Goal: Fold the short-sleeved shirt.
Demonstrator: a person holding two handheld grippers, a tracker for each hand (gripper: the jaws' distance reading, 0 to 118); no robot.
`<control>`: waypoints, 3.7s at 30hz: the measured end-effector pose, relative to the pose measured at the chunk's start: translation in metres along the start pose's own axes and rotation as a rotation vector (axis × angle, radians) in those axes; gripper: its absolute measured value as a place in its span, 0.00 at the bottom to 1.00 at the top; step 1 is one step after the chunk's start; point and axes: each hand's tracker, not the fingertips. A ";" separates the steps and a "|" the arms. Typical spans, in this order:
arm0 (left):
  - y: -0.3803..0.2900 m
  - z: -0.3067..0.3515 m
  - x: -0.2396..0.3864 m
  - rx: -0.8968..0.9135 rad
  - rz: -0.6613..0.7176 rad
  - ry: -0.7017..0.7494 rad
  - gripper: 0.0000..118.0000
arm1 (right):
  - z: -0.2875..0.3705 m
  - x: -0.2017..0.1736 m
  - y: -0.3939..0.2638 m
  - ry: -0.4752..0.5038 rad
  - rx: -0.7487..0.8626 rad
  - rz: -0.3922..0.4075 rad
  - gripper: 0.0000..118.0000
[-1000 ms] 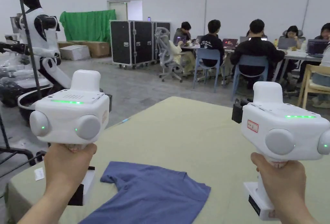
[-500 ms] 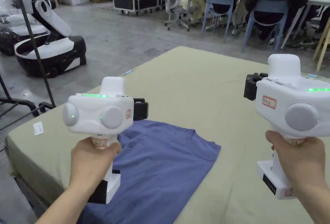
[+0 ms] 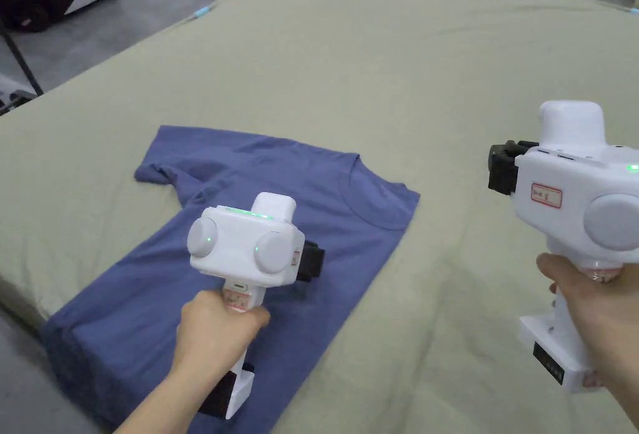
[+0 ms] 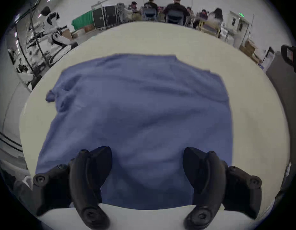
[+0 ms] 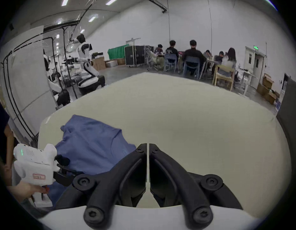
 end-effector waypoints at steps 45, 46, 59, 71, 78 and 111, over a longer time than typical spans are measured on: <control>-0.103 0.240 0.578 0.269 -1.123 -0.719 0.01 | 0.504 0.368 -0.143 -0.845 0.236 -0.363 0.05; -0.122 0.236 0.591 0.253 -1.191 -0.718 0.01 | 0.509 0.373 -0.152 -0.862 0.226 -0.378 0.05; -0.168 0.197 0.623 0.109 -1.256 -0.689 0.23 | 0.491 0.393 -0.204 -0.833 0.146 -0.472 0.05; -0.060 0.239 0.376 0.235 -0.673 -0.605 0.22 | 0.455 0.331 -0.181 -0.677 0.165 -0.419 0.05; -0.077 0.278 0.227 0.343 -0.423 -0.329 0.01 | 0.419 0.284 -0.189 -0.588 0.130 -0.401 0.05; 0.047 0.044 0.367 0.002 -0.449 -0.346 0.03 | 0.385 0.334 -0.267 -0.649 -0.163 -0.500 0.05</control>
